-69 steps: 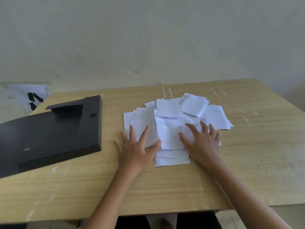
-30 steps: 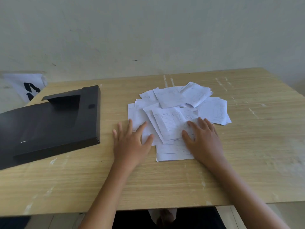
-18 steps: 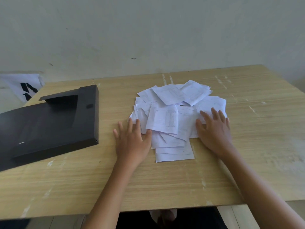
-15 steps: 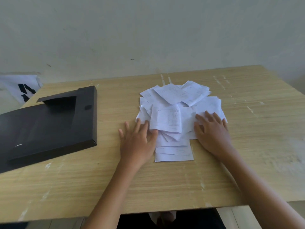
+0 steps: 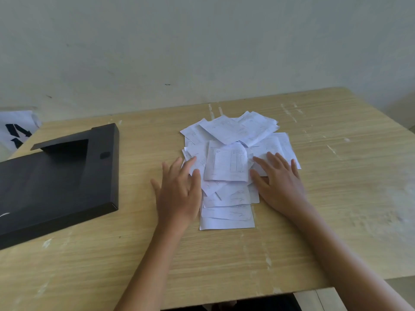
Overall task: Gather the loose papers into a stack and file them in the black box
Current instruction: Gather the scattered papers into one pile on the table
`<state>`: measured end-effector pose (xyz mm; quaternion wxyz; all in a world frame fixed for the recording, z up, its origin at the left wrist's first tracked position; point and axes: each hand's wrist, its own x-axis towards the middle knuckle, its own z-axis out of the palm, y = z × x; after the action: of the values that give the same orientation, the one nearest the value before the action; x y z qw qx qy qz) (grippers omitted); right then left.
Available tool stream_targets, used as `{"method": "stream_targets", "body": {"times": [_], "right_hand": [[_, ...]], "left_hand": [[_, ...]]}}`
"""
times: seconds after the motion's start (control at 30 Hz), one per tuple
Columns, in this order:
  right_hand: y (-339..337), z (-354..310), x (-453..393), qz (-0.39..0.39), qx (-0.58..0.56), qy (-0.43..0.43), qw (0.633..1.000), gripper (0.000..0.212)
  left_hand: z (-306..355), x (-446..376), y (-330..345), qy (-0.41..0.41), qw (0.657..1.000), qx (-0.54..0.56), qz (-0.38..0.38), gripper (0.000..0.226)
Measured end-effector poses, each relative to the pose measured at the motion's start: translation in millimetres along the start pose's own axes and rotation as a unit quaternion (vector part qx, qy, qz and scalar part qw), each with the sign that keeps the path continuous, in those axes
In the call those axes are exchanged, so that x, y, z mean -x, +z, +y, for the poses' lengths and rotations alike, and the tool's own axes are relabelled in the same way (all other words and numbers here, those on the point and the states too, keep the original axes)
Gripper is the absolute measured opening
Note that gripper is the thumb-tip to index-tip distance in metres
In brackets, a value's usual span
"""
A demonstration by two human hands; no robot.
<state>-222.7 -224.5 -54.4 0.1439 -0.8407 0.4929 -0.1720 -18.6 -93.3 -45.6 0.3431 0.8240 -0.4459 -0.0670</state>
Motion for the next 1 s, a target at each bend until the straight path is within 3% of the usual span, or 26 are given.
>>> {"method": "stream_targets", "body": {"times": [0.1, 0.23, 0.37, 0.57, 0.7, 0.83, 1.0], "right_hand": [[-3.6, -3.8, -4.7, 0.015, -0.047, 0.034, 0.998, 0.054], [1.0, -9.2, -15.3, 0.044, -0.057, 0.067, 0.995, 0.044], [5.8, -8.6, -18.4, 0.062, -0.066, 0.086, 0.992, 0.026], [6.9, -7.8, -18.7, 0.080, -0.074, 0.072, 0.991, 0.023], [6.4, -7.6, -15.3, 0.103, -0.085, 0.056, 0.989, 0.025], [3.7, -9.2, -15.1, 0.098, -0.091, 0.064, 0.989, 0.030], [0.6, -11.1, -15.9, 0.103, -0.117, 0.081, 0.984, 0.028]], "left_hand": [[1.8, -2.3, 0.5, 0.010, 1.000, 0.005, -0.009, 0.055], [1.9, -3.6, 10.9, 0.069, 0.981, -0.159, -0.085, 0.059], [-1.7, -4.2, 12.3, 0.052, 0.987, -0.138, -0.060, 0.048], [-2.4, -3.4, 12.7, 0.060, 0.993, -0.100, -0.025, 0.026], [-4.2, -2.9, 12.2, 0.092, 0.990, -0.106, 0.021, 0.034], [-9.2, -4.9, 16.1, 0.098, 0.984, -0.146, 0.014, 0.060], [-9.9, -2.8, 17.2, 0.083, 0.985, -0.151, 0.010, 0.063]]}}
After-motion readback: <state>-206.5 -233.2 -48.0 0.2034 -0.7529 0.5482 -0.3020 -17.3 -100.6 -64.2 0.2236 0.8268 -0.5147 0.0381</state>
